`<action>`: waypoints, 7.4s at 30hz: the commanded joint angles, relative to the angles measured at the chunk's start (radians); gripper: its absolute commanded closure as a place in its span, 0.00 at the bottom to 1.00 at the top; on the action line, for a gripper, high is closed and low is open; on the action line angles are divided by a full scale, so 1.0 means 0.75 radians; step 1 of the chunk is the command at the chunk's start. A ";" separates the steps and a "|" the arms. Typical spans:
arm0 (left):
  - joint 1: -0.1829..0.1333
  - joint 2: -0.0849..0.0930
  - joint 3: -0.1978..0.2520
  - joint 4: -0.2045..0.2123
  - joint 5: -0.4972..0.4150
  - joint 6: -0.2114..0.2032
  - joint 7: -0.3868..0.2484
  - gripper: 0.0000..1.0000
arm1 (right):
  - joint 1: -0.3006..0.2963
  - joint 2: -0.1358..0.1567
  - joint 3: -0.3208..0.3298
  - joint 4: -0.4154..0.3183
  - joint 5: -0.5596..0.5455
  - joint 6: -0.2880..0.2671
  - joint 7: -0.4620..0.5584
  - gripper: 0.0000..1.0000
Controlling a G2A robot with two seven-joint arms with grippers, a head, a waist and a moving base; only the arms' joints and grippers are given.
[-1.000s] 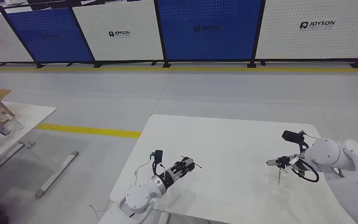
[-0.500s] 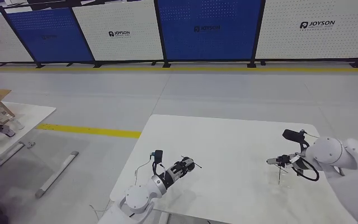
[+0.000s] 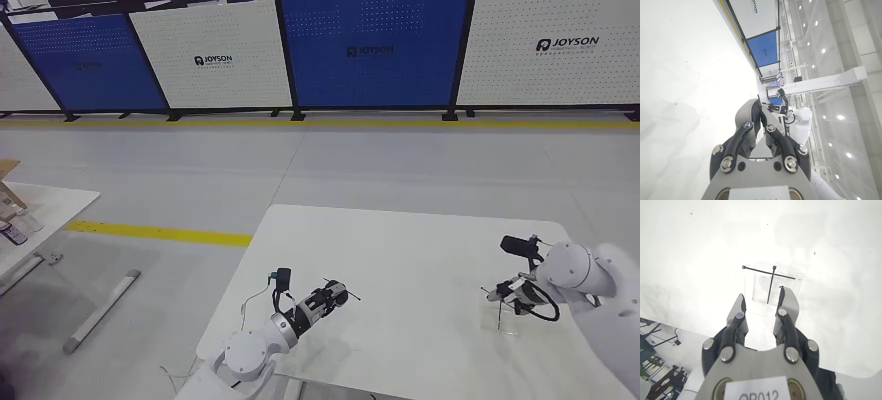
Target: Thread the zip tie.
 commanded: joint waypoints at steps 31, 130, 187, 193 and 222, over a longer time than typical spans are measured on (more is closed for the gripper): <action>0.000 0.000 0.000 0.000 0.000 0.000 0.000 1.00 | 0.041 -0.064 -0.062 0.202 -0.011 0.000 0.000 0.71; 0.000 0.000 0.000 0.000 0.000 0.000 0.000 1.00 | -0.491 -0.024 0.568 -0.429 0.064 -0.045 -0.398 1.00; -0.189 -0.032 0.171 0.031 0.231 0.037 0.141 1.00 | -0.850 -0.048 0.620 -0.763 0.397 -0.122 -0.814 1.00; -0.189 -0.032 0.171 0.031 0.231 0.037 0.141 1.00 | -0.850 -0.048 0.620 -0.763 0.397 -0.122 -0.814 1.00; -0.189 -0.032 0.171 0.031 0.231 0.037 0.141 1.00 | -1.012 -0.083 0.534 -0.858 0.473 -0.213 -1.206 1.00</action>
